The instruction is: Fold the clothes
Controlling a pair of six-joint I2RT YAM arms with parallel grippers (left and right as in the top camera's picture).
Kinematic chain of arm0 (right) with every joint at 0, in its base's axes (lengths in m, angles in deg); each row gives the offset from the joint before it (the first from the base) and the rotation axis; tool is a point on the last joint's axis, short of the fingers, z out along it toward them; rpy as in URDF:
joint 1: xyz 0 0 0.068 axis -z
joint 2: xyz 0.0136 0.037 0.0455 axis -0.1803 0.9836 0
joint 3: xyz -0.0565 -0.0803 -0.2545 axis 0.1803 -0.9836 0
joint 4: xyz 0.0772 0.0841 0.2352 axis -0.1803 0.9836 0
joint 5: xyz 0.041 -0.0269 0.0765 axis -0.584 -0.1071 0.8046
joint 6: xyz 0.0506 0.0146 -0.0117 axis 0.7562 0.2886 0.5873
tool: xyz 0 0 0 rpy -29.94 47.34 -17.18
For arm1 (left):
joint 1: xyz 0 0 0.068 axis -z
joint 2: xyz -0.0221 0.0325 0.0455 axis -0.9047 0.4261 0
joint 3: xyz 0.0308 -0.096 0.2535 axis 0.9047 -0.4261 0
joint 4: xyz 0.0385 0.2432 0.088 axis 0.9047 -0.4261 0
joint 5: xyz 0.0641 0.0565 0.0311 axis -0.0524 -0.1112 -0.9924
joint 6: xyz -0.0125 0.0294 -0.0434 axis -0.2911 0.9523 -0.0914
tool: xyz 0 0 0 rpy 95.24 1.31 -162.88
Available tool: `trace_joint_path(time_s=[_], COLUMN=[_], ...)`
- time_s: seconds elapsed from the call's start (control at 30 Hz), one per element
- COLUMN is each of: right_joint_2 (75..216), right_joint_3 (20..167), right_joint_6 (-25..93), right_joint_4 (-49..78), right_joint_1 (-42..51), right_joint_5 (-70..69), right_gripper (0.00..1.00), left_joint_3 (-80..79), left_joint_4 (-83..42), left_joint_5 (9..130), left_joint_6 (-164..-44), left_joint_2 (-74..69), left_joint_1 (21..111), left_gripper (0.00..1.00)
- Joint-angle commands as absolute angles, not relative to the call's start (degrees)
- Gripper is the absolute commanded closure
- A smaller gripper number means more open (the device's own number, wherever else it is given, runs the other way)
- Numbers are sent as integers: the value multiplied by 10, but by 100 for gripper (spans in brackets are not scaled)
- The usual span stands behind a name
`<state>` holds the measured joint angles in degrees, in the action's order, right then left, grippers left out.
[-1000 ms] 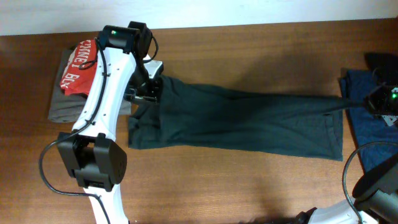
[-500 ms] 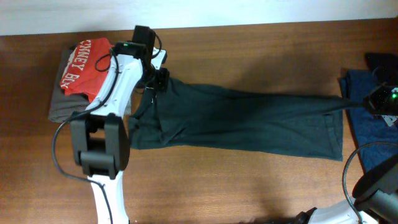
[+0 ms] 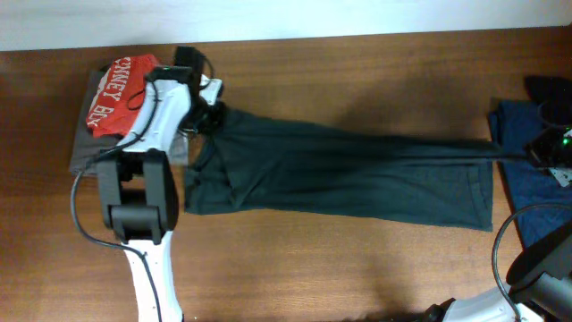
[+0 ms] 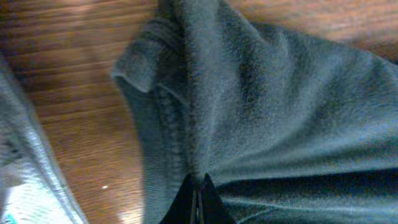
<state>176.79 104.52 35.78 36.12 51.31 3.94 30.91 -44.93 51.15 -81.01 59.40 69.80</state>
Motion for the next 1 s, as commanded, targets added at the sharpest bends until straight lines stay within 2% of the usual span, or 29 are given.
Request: trace_joint_path(time_s=[0.0, 0.07, 0.13, 0.2, 0.23, 0.33, 0.37, 0.63, 0.77, 0.97], right_joint_2=[1764, 1764, 1764, 1764, 1764, 1764, 1764, 1839, 1881, 1891], right_joint_3=[1016, 1000, 991, 991, 991, 991, 991, 991, 991, 972], right_joint_6=[353, 353, 353, 355, 355, 304, 291, 258, 290, 310], right_joint_4=[365, 364, 365, 360, 349, 319, 313, 332, 396, 385], right_joint_1=[513, 513, 513, 514, 514, 512, 512, 485, 482, 474], right_joint_5=[9, -8, -27, -38, -22, 57, 73, 89, 87, 87], right_gripper=[84, 57, 50, 50, 50, 53, 53, 57, 57, 63], left_joint_3=[323, 323, 323, 323, 323, 323, 323, 323, 323, 323], left_joint_4=[-450, -450, -450, -450, -451, -455, -456, -457, -457, -457], left_joint_5=[547, 547, 547, 547, 547, 547, 547, 547, 548, 566], left_joint_6=[-815, -815, -815, -815, -816, -815, -816, -816, -816, -816], left_joint_2=[581, 581, 581, 581, 581, 581, 581, 581, 581, 581], left_joint_1=[681, 681, 681, 681, 681, 681, 681, 681, 681, 681], left_gripper=[100, 99, 98, 93, 80, 59, 57, 54, 53, 53])
